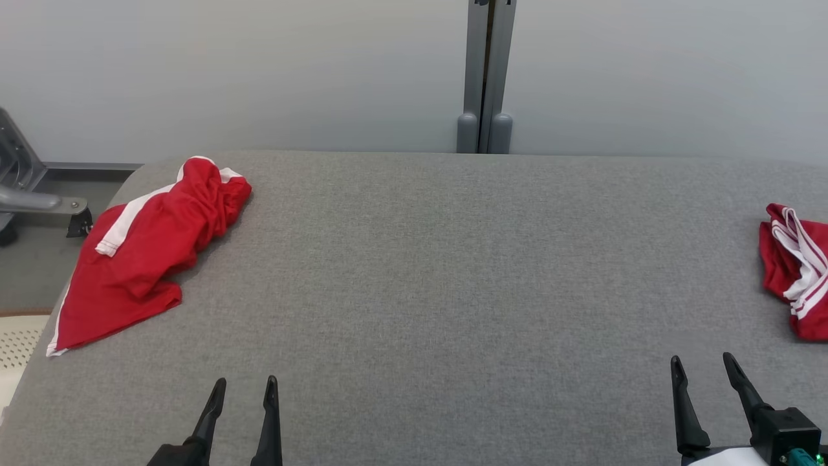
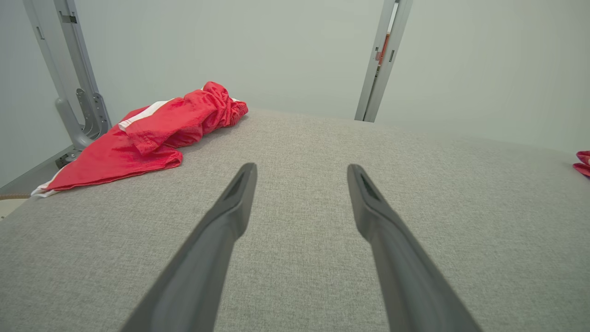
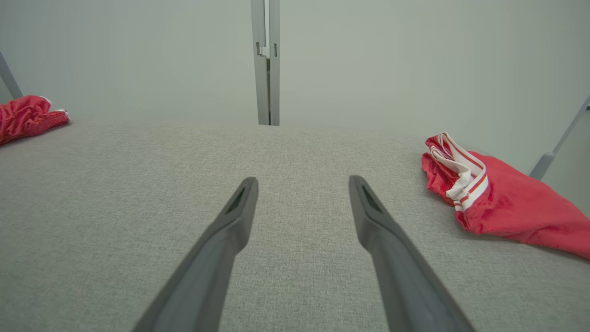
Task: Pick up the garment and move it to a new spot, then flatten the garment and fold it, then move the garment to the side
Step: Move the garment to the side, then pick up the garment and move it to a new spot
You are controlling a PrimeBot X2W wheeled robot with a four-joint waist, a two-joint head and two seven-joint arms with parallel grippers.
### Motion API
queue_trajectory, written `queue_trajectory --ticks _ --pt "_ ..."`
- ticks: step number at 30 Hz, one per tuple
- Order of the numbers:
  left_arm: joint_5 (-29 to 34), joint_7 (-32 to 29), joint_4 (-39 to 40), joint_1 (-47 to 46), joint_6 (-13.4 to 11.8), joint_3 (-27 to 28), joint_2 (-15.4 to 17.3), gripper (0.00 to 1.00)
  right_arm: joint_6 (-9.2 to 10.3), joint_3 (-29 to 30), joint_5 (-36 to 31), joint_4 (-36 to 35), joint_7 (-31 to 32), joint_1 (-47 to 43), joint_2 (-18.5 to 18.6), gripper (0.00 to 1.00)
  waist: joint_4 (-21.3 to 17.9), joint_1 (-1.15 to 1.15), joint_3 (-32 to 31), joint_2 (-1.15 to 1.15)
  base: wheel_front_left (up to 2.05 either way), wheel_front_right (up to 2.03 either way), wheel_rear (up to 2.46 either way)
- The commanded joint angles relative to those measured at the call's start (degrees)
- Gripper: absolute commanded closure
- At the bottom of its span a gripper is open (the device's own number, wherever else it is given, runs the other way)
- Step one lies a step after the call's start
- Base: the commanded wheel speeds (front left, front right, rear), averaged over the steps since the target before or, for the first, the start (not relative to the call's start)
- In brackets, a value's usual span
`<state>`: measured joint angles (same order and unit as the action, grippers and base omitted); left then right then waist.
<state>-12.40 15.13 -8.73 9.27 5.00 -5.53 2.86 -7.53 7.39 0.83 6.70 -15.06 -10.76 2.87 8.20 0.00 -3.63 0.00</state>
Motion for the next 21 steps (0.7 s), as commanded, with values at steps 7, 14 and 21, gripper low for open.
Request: queue_trajectory --ticks 7,14,21 --pt "0.22 0.02 0.4 -1.0 -0.53 -0.26 0.09 0.0 0.09 -1.25 1.63 0.1 -0.14 -0.73 0.05 0.0 5.6 0.0 0.1 0.0 0.0 0.0 0.0" --pt "0.7 0.01 0.08 0.15 -0.63 0.41 0.09 0.0 0.09 -3.74 4.05 0.69 -0.14 -0.33 0.06 0.0 15.84 0.0 0.11 0.0 0.0 0.0 0.0" --pt "-0.78 0.01 1.22 1.32 -1.53 1.63 0.07 0.0 0.09 -8.66 3.19 2.28 -0.14 3.51 0.08 0.0 20.52 0.0 1.91 0.0 0.0 0.0 0.0"
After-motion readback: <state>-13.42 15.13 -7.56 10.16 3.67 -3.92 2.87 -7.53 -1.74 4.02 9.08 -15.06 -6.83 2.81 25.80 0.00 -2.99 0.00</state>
